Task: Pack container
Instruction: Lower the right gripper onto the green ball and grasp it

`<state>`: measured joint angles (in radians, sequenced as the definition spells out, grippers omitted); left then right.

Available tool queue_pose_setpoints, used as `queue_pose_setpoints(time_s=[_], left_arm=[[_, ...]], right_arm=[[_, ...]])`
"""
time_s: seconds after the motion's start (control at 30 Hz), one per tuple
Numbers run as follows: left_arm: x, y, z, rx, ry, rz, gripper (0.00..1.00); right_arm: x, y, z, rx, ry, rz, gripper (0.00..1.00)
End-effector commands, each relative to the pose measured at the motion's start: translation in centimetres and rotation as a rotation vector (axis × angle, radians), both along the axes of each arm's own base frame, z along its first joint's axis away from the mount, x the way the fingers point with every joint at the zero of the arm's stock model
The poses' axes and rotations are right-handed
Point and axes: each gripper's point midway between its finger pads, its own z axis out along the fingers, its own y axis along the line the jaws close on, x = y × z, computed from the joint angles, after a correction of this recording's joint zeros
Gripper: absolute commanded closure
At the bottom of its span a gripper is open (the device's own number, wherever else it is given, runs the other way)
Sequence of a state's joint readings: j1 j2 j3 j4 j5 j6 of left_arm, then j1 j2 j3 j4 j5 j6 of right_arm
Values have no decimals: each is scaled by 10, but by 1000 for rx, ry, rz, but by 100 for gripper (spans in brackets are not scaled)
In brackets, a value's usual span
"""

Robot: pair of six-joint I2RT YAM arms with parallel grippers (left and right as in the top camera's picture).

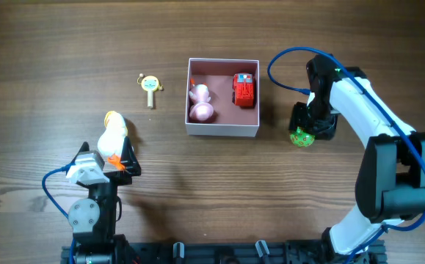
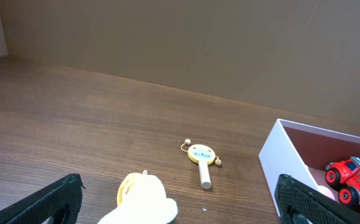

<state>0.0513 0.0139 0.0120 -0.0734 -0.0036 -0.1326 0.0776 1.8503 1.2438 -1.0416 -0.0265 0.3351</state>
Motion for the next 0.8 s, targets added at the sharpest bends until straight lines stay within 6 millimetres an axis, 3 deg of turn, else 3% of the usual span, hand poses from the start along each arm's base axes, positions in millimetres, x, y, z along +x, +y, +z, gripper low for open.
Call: queue_pose_setpoints(time_s=[0.0,0.17,0.33,0.43,0.57,0.77], left_arm=[[0,0,-1,21,-1,3,0],[0,0,-1,21,-1,3,0],[0,0,-1,21,-2,3,0],[0,0,-1,21,-1,3,0],[0,0,-1,21,-1,3,0],[0,0,-1,21,-1,3,0]], right_arm=[[-5,-3,-9,-17,32,-4,49],[-4,-3,-9,-17,31,-4,61],[-5,-3,-6,-18,39,-4,62],[-1,-2,6,-18,37,-4,62],[15,0,33,-10,7,-5,64],[54,10,109,18,-134,3,68]])
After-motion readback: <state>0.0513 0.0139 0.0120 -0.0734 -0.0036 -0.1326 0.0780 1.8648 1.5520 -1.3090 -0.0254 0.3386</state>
